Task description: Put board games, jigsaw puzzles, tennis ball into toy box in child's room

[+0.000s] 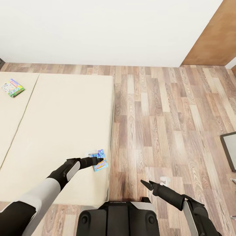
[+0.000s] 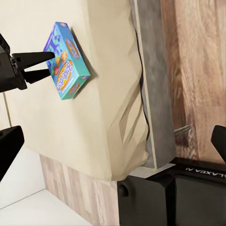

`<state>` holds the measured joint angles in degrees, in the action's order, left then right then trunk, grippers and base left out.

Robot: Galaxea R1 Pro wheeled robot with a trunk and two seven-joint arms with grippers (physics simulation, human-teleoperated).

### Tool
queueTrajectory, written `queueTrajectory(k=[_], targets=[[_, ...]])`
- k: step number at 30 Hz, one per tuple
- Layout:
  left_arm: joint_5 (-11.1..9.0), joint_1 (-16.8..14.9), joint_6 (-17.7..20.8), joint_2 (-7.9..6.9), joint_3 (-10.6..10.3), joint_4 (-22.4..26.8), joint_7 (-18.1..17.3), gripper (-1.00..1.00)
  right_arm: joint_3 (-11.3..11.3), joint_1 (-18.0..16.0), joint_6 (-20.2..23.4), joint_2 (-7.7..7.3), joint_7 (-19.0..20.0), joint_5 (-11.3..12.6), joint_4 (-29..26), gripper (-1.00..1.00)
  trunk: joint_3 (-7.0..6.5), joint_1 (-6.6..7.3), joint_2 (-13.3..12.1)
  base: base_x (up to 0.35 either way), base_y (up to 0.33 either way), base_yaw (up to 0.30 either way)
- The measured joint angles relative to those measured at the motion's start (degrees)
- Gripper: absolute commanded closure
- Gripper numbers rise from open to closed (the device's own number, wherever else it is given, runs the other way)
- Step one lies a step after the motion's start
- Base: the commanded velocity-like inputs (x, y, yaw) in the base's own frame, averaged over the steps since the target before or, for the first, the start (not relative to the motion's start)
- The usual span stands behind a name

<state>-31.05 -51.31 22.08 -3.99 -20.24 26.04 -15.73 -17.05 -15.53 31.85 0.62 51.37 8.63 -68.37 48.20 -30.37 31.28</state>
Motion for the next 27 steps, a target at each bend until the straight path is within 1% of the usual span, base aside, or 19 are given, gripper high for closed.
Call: queueTrajectory(k=[8, 27], targets=[[0.02, 0.00, -0.04, 0.00, 0.01, 0.00, 0.06, -1.00, -0.02, 0.00, 0.00, -0.05, 0.00, 0.00, 0.00, -1.00, 0.00, 0.00, 0.00, 0.000, -0.121, 0.000], [0.02, 0.00, -0.09, 0.00, -0.02, 0.00, 0.07, -1.00, -0.03, 0.00, -0.03, -0.06, 0.05, 0.01, 0.00, -1.00, 0.00, 0.00, 0.00, 0.000, -0.007, 0.000]])
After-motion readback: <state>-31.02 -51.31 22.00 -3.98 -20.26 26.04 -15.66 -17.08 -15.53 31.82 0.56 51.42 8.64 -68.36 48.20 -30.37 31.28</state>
